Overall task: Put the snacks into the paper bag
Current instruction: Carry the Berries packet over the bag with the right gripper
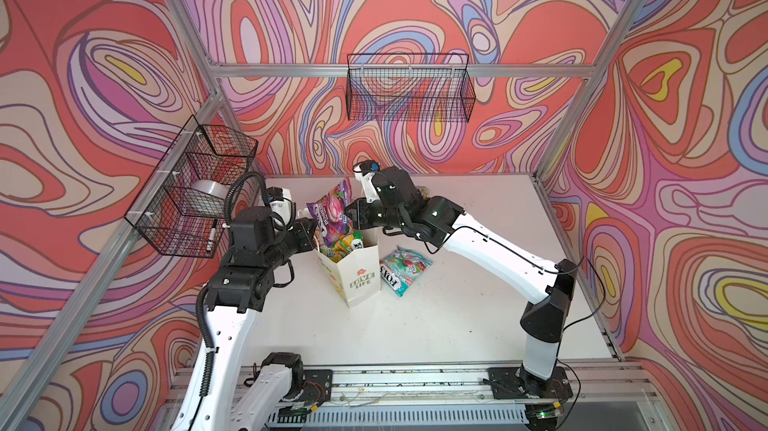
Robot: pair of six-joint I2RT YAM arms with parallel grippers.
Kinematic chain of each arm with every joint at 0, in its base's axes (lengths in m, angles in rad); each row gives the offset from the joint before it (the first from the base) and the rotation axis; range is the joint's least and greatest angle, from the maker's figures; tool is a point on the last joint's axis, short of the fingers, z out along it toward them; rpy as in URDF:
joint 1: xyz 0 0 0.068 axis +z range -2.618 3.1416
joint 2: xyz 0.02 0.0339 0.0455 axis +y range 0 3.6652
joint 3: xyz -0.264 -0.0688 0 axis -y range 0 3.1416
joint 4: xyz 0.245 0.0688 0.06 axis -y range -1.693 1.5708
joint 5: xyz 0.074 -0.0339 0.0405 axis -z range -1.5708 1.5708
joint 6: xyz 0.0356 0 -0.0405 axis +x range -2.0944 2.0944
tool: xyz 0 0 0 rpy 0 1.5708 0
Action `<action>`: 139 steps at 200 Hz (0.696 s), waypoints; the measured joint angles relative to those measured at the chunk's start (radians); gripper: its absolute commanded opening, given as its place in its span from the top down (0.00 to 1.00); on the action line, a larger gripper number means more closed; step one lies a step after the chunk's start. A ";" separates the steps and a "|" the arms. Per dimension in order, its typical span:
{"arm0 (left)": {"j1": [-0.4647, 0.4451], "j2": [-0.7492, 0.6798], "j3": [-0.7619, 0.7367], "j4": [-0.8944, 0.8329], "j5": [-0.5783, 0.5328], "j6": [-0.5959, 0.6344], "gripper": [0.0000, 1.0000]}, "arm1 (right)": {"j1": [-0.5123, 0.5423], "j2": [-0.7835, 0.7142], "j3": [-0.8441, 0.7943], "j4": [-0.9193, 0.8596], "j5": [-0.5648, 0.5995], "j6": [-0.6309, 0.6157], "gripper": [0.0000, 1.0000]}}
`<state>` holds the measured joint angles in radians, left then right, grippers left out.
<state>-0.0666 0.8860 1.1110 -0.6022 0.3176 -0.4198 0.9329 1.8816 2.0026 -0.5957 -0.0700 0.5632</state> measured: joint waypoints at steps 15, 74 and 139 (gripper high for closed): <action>0.000 0.000 0.000 0.000 0.000 0.000 1.00 | 0.008 0.000 -0.008 0.009 0.005 0.001 1.00; 0.000 0.000 0.000 0.000 0.001 -0.001 1.00 | 0.060 -0.034 -0.080 0.020 0.035 0.000 1.00; 0.000 0.001 0.000 0.000 0.008 -0.003 1.00 | 0.079 -0.143 -0.128 -0.002 0.058 -0.001 1.00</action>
<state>-0.0666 0.8871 1.1110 -0.6022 0.3256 -0.4225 1.0119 1.7386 1.8744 -0.5980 -0.0116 0.5621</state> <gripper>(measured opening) 0.048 0.064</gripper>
